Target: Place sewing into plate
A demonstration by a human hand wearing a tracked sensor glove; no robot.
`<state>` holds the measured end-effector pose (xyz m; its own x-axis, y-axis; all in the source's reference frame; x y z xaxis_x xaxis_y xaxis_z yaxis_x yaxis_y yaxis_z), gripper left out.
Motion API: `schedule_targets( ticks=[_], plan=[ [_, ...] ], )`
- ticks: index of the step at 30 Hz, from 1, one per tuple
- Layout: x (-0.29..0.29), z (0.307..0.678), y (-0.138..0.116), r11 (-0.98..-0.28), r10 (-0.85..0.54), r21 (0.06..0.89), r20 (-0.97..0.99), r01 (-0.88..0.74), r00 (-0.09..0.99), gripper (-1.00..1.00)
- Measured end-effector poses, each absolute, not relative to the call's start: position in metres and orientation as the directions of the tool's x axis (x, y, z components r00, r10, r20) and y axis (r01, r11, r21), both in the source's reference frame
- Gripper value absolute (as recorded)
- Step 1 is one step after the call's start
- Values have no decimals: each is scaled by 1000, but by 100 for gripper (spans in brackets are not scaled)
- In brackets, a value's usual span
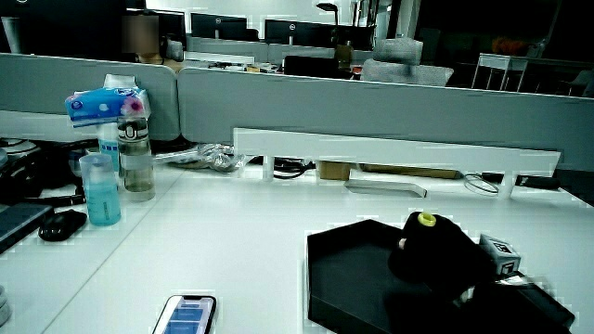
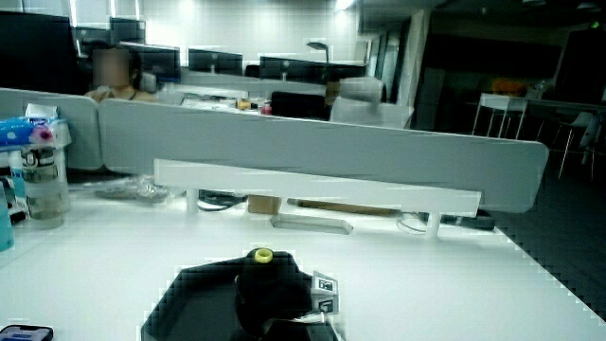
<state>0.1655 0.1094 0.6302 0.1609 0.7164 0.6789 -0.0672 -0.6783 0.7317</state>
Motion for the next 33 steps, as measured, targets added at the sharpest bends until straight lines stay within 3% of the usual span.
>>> schedule_targets(
  ticks=[4,11,17,20,21,23,27,30,33],
  plan=[
    [169,646,119,-639,749,768,636,-53,186,0],
    [166,648,111,-583,780,805,593,-112,200,0],
    [166,647,107,-573,787,810,586,-123,195,-33],
    [164,657,109,-521,818,839,543,-159,188,-50],
    [164,664,110,-479,843,856,511,-196,170,-56],
    [161,666,106,-385,859,877,454,-288,237,-67],
    [169,671,107,-404,831,866,482,-294,279,-89],
    [172,638,105,-444,849,814,515,-373,114,-100],
    [178,633,115,-505,823,781,564,-368,69,-100]
  ],
)
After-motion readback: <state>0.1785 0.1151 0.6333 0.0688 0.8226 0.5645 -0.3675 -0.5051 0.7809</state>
